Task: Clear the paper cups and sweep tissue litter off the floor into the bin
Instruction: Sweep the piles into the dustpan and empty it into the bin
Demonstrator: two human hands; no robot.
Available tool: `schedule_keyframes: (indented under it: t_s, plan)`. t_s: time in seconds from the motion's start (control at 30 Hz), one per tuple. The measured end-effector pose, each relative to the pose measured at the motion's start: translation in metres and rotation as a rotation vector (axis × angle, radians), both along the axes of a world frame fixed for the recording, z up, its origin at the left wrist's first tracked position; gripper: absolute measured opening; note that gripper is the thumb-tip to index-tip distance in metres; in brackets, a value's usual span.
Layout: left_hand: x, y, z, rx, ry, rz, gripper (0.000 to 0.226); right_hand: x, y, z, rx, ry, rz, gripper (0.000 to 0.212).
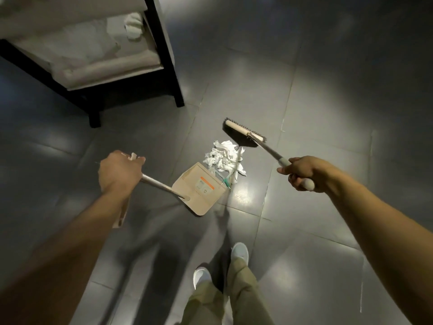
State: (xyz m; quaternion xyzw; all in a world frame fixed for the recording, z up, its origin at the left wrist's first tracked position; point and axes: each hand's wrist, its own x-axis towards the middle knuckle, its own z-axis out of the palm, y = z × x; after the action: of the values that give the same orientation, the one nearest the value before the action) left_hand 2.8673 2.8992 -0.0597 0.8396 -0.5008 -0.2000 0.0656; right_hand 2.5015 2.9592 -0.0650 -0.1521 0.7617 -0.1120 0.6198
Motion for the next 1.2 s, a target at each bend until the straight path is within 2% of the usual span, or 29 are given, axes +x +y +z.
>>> schedule_keyframes:
  t_s: [0.3, 0.4, 0.5, 0.63, 0.7, 0.9, 1.1, 1.2]
  plan:
    - [-0.036, -0.044, 0.004, -0.005, 0.079, 0.044, 0.030, 0.019, 0.017, -0.014, 0.063, -0.038, 0.132, 0.040]
    - [-0.049, -0.050, 0.009, -0.008, 0.110, 0.019, 0.024, 0.033, 0.035, 0.000, 0.117, -0.166, 0.058, 0.034]
    - [-0.053, -0.050, 0.010, -0.018, 0.141, 0.017, 0.027, 0.031, 0.052, 0.017, 0.189, -0.324, -0.067, 0.033]
    - [-0.046, -0.038, 0.010, -0.019, 0.103, 0.019, 0.028, 0.008, 0.063, 0.054, 0.222, -0.468, -0.293, 0.010]
    - [-0.039, -0.029, 0.011, -0.017, 0.086, 0.015, 0.031, 0.000, 0.068, 0.073, 0.202, -0.504, -0.370, 0.009]
    - [-0.023, 0.003, 0.014, -0.011, 0.075, -0.032, 0.034, 0.000, 0.088, 0.099, 0.114, -0.442, -0.365, 0.022]
    - [-0.003, 0.027, 0.014, -0.018, 0.026, -0.104, 0.034, 0.012, 0.097, 0.101, 0.049, -0.335, -0.316, 0.007]
    - [0.006, 0.034, 0.008, -0.007, 0.031, -0.090, 0.036, 0.023, 0.098, 0.081, 0.017, -0.262, -0.229, 0.012]
